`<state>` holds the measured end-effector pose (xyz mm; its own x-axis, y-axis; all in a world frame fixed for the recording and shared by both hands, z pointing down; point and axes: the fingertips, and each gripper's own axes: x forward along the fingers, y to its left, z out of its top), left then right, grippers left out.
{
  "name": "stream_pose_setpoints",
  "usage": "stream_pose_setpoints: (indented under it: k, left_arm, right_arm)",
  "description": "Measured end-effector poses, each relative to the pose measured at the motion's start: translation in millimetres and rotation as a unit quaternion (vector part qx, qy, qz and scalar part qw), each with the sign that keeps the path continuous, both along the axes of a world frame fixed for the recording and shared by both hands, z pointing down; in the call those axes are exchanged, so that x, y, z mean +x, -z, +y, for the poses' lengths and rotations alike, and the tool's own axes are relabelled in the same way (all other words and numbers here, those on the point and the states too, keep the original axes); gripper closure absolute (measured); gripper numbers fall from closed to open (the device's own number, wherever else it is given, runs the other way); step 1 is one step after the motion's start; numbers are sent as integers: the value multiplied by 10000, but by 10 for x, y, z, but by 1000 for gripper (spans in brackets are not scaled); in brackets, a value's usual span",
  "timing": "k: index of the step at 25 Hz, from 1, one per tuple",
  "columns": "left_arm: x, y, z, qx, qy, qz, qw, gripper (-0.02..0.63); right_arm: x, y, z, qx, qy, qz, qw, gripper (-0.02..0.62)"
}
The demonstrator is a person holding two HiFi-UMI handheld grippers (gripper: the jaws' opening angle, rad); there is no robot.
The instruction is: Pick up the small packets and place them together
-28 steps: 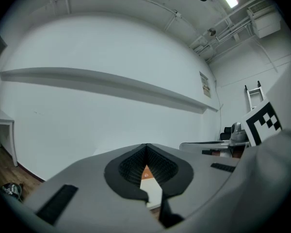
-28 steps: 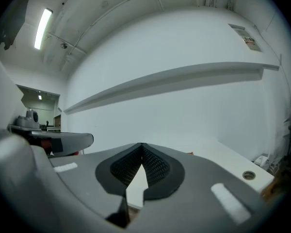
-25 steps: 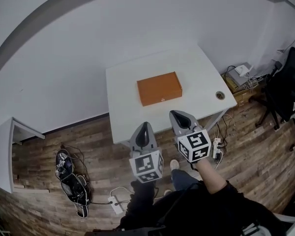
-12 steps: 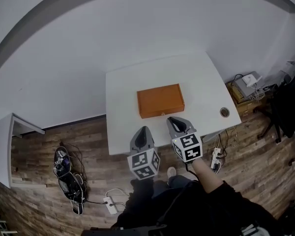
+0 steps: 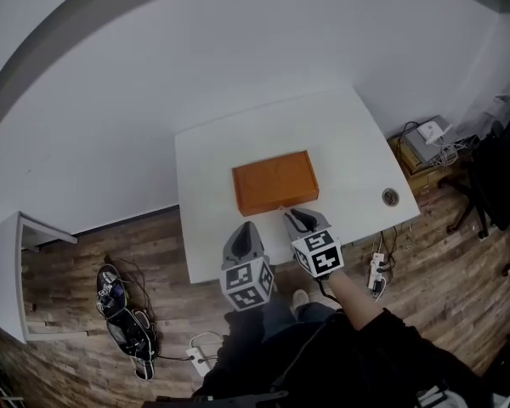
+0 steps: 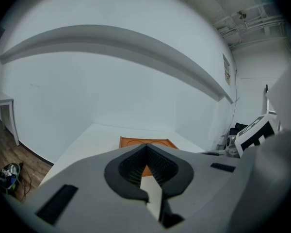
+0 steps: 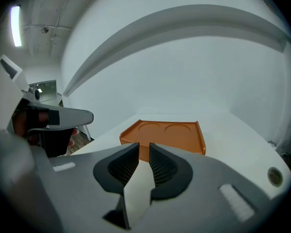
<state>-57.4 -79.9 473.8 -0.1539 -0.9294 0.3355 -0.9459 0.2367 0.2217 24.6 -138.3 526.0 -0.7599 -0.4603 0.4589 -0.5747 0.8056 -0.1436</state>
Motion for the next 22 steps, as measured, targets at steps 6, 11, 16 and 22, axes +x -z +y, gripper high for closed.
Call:
stream_pose_setpoints:
  k: [6,11,16,22]
  left_arm:
    - [-39,-176,-289,-196,-899,7,9958,607]
    - [-188,-349,-491,-399,-1078,59,9934,607]
    - [-332,-543,-573,-846,-1085,-158,9904,607]
    - [-435,-689,-649,-1173,-1318,-121,9842,607]
  right_arm:
    - [-154,-261,-140,-367,-61,271,9989,523]
    - [-237,-480,-262,-567,-235,553,9966,511]
    - [-293,-684,-308,-823,-308,877,9923,499]
    - [-363,-852,-385,-883,-526,1216,9872,499]
